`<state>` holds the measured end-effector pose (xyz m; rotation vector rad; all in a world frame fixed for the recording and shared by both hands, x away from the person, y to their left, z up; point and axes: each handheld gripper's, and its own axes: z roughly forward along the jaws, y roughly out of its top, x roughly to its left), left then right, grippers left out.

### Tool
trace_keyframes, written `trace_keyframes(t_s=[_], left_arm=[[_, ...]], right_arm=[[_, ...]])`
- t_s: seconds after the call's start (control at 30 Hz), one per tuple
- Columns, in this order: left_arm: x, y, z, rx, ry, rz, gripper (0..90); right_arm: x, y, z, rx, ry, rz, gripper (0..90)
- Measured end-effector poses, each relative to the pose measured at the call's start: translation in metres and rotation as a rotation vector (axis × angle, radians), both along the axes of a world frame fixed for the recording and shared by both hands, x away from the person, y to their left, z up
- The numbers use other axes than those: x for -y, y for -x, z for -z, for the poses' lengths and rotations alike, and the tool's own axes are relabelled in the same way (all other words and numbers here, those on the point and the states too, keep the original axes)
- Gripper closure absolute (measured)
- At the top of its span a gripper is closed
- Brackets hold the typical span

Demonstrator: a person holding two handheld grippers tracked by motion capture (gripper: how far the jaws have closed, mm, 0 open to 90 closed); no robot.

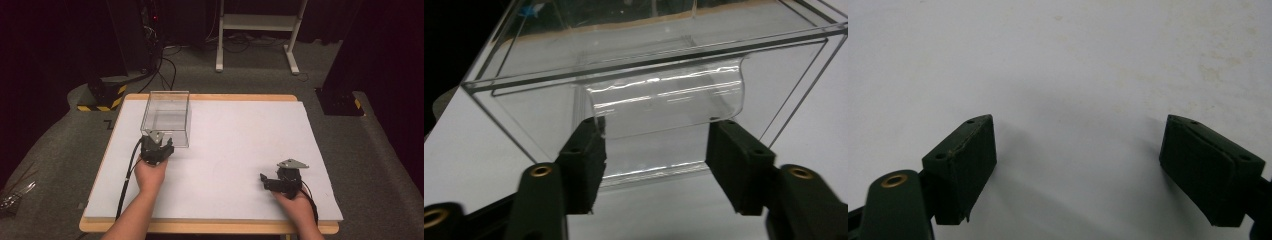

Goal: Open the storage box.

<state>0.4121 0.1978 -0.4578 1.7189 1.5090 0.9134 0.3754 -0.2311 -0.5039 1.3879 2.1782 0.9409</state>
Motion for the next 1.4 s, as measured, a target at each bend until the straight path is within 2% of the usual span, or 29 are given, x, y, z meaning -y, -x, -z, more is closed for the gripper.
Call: trace_keyframes(t_s=[0.03,0.1,0.2,0.27,0.3,0.33,0.43,0.57,0.97,1.3,1.4], left_arm=[[-0.002,0.001,0.0,0.004,0.008,0.001,49.0],[-0.002,0.003,0.0,0.009,0.023,0.005,48.7],[0.002,0.002,-0.001,0.012,0.041,0.011,32.8],[0.003,0.001,-0.002,0.011,0.037,0.007,29.4],[0.004,-0.002,-0.004,0.005,0.048,0.001,23.2],[0.005,-0.004,-0.005,0.004,0.051,-0.003,22.8],[0.006,-0.008,-0.008,-0.003,0.043,-0.016,24.3],[0.007,-0.009,-0.01,-0.007,0.044,-0.026,31.5],[0.008,-0.004,-0.011,-0.012,0.043,-0.03,32.1],[0.007,0.019,-0.008,0.012,0.042,-0.01,32.1],[0.008,0.03,-0.007,0.02,0.045,-0.009,32.1]], right_arm=[[0.0,0.0,0.0,0.001,0.001,0.0,15.0],[0.0,0.0,0.0,0.001,0.002,0.0,15.0],[0.0,0.0,0.0,0.001,0.002,0.0,15.0],[0.0,0.0,0.0,0.001,0.002,0.0,15.0],[0.0,0.0,0.0,0.001,0.002,0.0,15.0],[0.0,0.0,0.0,0.001,0.002,0.0,15.0],[0.0,0.0,0.0,0.0,0.0,0.0,15.0],[0.0,0.0,0.0,-0.001,-0.003,0.001,15.0],[0.0,0.0,0.0,-0.002,-0.004,0.002,15.0],[0.0,0.0,0.0,0.0,-0.001,0.0,15.0],[0.0,0.0,0.0,0.0,0.0,0.0,15.0]])
